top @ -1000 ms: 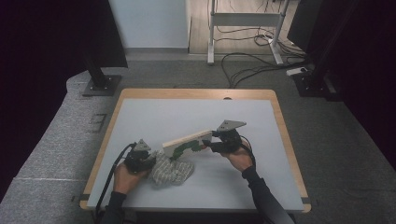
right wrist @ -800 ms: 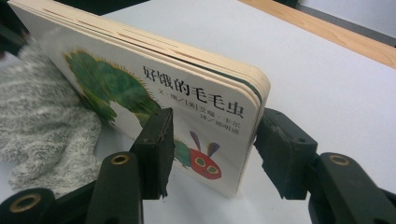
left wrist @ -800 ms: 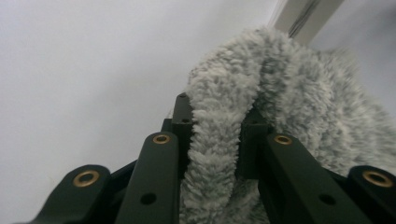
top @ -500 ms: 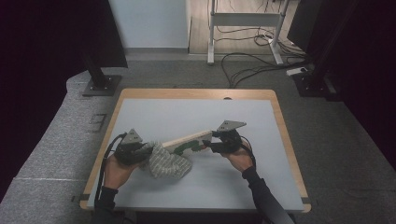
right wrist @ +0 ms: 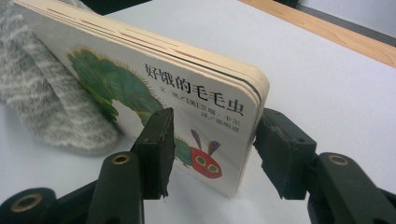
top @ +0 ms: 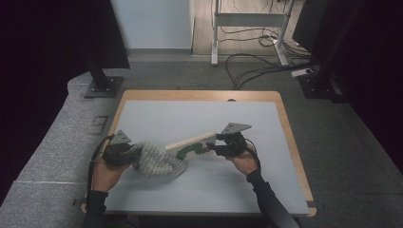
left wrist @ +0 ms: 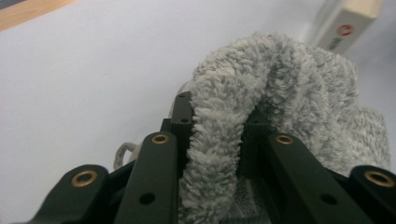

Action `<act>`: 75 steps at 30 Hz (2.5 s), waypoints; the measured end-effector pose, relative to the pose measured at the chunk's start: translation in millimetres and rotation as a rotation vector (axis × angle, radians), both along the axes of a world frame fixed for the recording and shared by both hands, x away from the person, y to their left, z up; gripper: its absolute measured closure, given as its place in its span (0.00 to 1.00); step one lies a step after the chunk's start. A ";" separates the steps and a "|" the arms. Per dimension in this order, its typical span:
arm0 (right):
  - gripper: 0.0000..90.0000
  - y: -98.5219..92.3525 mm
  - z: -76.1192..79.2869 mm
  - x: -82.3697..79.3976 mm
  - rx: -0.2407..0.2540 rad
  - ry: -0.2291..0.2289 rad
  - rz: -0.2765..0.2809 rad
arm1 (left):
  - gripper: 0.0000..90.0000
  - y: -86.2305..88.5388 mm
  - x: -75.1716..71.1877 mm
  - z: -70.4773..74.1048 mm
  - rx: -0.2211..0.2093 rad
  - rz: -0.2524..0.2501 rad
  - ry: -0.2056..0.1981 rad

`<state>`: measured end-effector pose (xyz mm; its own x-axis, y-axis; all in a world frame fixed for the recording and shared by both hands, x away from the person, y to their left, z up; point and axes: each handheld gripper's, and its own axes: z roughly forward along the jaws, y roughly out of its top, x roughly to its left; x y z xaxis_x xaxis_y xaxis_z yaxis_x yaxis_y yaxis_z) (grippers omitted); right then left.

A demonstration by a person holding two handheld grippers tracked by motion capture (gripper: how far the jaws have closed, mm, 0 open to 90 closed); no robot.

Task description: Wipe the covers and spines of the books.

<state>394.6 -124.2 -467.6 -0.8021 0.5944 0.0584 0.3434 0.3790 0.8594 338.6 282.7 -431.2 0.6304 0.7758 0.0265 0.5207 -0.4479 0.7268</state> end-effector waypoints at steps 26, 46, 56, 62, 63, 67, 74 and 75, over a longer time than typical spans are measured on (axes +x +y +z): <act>0.53 -0.1 0.3 0.1 0.001 0.001 -0.002 | 0.77 16.8 35.5 -1.9 0.031 0.124 0.057; 0.52 -0.1 0.9 0.3 0.002 0.008 0.000 | 0.32 27.6 32.6 -16.2 -0.092 0.069 0.164; 0.51 0.8 1.6 1.2 -0.004 0.011 0.000 | 0.28 6.9 10.5 12.5 -0.098 -0.056 0.115; 0.50 0.8 2.7 1.8 -0.004 0.020 0.003 | 0.29 -20.2 5.7 20.1 -0.104 -0.153 0.112; 0.50 0.8 2.9 2.0 -0.002 0.021 0.002 | 0.30 -24.9 5.5 19.7 -0.110 -0.168 0.113; 0.50 0.4 3.5 2.6 -0.001 0.028 0.008 | 0.35 -44.1 7.0 13.9 -0.096 -0.207 0.103; 0.51 -2.7 5.1 2.0 0.001 0.038 0.021 | 0.47 -70.6 12.3 -1.6 -0.077 -0.254 0.110; 0.52 -3.3 5.5 1.6 0.002 0.038 0.023 | 0.48 -74.1 11.7 -2.2 -0.065 -0.260 0.105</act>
<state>396.1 -127.5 -462.1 -0.8125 0.5759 0.0901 0.3672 0.3855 0.8465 350.2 208.7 -433.4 0.8051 0.5857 -0.0938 0.4682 -0.5303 0.7068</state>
